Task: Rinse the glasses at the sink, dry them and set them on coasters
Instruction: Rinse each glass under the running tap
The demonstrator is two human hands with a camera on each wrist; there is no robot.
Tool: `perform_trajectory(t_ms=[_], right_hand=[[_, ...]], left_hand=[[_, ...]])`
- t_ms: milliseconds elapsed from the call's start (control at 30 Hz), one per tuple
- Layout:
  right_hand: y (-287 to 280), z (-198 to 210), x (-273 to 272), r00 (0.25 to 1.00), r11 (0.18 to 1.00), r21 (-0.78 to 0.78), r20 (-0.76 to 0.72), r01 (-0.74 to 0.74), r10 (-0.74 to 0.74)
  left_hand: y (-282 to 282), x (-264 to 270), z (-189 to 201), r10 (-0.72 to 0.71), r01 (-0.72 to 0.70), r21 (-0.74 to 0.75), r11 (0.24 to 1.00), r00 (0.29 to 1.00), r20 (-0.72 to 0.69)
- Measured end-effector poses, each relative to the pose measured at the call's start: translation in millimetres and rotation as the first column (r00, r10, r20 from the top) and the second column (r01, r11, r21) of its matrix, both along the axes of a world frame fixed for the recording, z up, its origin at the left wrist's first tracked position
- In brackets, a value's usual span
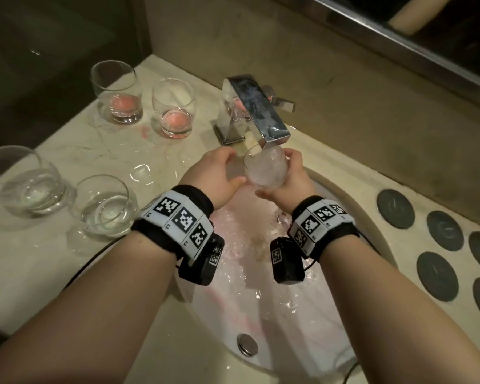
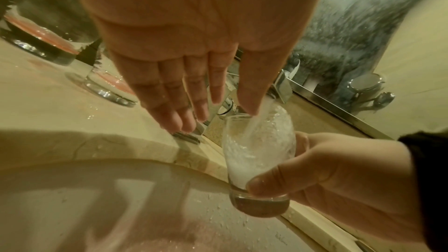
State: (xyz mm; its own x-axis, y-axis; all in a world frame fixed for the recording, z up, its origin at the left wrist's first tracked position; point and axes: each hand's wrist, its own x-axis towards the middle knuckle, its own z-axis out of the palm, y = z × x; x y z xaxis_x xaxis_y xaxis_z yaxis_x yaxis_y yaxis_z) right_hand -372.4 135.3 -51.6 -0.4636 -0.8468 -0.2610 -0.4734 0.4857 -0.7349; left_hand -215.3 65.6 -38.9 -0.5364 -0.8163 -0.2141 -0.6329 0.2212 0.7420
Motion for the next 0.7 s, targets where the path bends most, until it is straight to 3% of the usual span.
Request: perform_trajectory(t_ms=[467, 600, 700], right_hand=[[-1.1, -5.1, -4.4, 0.99, 0.995, -0.095, 0.141, 0.002, 0.012], [1.6, -4.9, -6.1, 0.978, 0.995, -0.099, 0.207, 0.016, 0.005], [10.6, -8.5, -11.8, 0.951, 0.99, -0.103, 0.302, 0.096, -0.061]], left_hand=[[1.3, -15.8, -5.4, -0.171, 0.178, -0.187, 0.966, 0.984, 0.053], [3.6, -21.1, -9.4, -0.077, 0.076, -0.015, 0.997, 0.994, -0.081], [2.0, -24.1, -15.9, 0.074, -0.018, 0.276, 0.961, 0.978, -0.194]])
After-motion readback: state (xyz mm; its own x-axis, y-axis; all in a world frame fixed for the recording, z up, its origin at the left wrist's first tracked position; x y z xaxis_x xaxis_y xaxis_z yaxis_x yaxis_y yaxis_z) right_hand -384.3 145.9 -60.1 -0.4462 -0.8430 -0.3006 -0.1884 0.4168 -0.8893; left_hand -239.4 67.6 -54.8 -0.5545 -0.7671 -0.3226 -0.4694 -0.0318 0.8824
